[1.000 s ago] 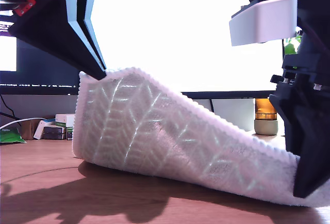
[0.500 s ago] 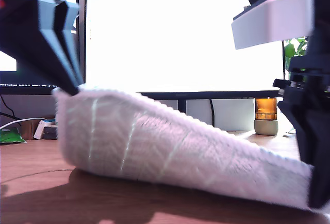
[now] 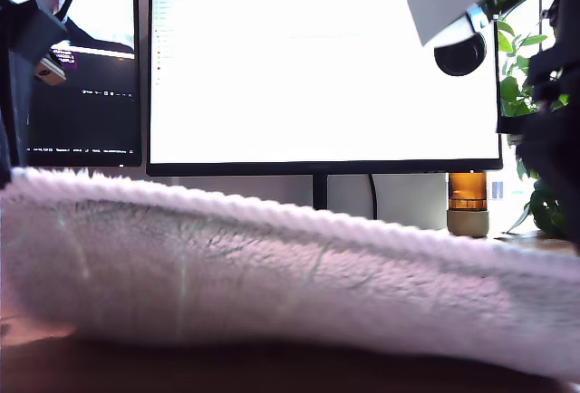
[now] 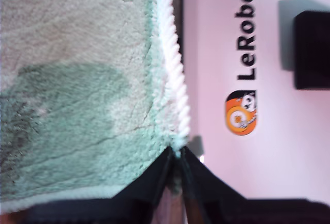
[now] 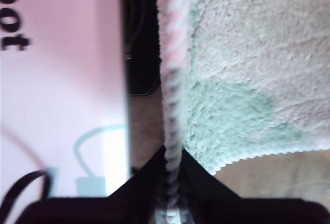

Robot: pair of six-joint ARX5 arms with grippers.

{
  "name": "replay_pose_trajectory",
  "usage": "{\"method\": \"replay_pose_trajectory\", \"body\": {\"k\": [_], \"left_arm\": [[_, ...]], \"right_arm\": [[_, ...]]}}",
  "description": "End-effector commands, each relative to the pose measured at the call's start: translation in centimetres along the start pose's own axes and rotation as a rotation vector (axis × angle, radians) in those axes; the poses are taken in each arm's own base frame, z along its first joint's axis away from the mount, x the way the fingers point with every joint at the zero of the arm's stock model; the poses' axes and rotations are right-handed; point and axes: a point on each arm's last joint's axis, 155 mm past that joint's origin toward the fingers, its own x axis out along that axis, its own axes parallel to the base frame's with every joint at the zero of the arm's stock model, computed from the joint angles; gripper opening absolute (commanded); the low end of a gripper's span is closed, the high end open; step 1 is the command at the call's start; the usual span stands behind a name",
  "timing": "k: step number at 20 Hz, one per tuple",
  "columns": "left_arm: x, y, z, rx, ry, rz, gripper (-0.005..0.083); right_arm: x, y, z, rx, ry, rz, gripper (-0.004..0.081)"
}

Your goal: Fold the tea towel to a neat square and place it to the right

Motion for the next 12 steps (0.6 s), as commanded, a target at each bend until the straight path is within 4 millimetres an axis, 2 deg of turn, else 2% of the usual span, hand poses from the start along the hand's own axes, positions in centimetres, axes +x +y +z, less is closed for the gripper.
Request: {"method": "replay_pose_trajectory", "body": {"k": [1, 4, 6, 8, 12], "left_arm": [[0.1, -0.7, -0.7, -0.037, 0.026, -0.033, -0.0021], [0.5, -1.5, -1.7, -0.057, 0.081, -0.076, -0.0021], [0.8, -1.4, -1.7, -0.055, 0.089, -0.081, -0.0021], [1.1, -1.0, -1.5, -0.054, 0.087, -0.072, -0.0021], [1.6, 1.0, -1.4, -0.059, 0.089, -0.018, -0.0021]], "right_arm": [[0.6, 1.6, -1.5, 0.024, 0.053, 0.071, -0.0011], [0.3, 3.4, -1.9, 0.041, 0.061, 0.155, -0.0011], [0.3, 3.2, -1.9, 0.037, 0.061, 0.146, -0.0011], [0.2, 2.2, -1.3, 0.049, 0.035, 0.116, -0.0011], [-0.2, -1.2, -1.2, 0.097, 0.021, -0.007, -0.0011]]}}
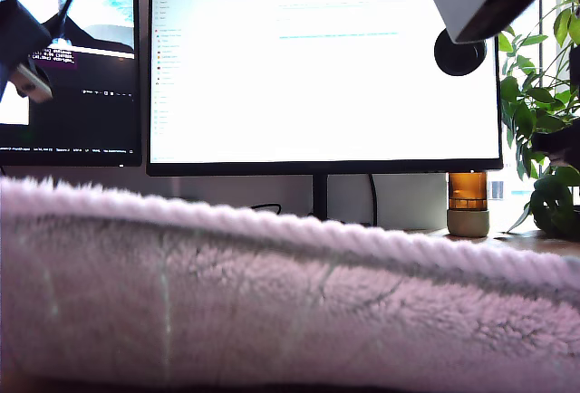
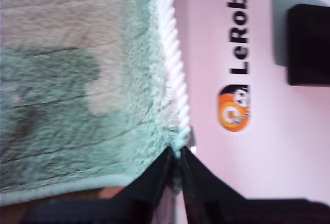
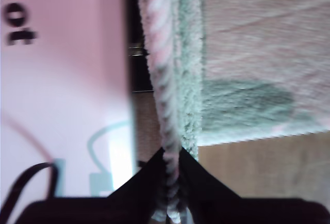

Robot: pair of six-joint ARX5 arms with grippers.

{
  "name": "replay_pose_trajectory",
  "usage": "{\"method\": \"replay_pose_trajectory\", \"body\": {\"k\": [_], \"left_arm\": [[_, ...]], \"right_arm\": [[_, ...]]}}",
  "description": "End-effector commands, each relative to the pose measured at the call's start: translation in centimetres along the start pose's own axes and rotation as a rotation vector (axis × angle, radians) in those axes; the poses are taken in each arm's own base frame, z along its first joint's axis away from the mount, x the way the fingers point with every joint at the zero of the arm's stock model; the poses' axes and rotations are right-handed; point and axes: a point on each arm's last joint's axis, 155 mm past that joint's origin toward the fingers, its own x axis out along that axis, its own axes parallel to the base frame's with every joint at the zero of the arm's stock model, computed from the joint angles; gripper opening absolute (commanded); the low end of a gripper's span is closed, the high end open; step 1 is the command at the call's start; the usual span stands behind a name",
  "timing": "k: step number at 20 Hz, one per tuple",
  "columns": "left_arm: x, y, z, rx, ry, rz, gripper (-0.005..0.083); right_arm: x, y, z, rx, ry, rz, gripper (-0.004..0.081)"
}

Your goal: Fold the tea towel to a neat square and place it to the right

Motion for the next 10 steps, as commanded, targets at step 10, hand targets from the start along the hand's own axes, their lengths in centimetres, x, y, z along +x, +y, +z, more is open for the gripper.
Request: {"method": "replay_pose_trajectory", "body": {"k": [10], "left_arm": [[-0.8, 6.6, -0.1, -0.06, -0.065, 0.165, -0.0021]], "right_arm": [[2.1, -7.3, 3.2, 0.083, -0.054, -0.146, -0.0011]]}}
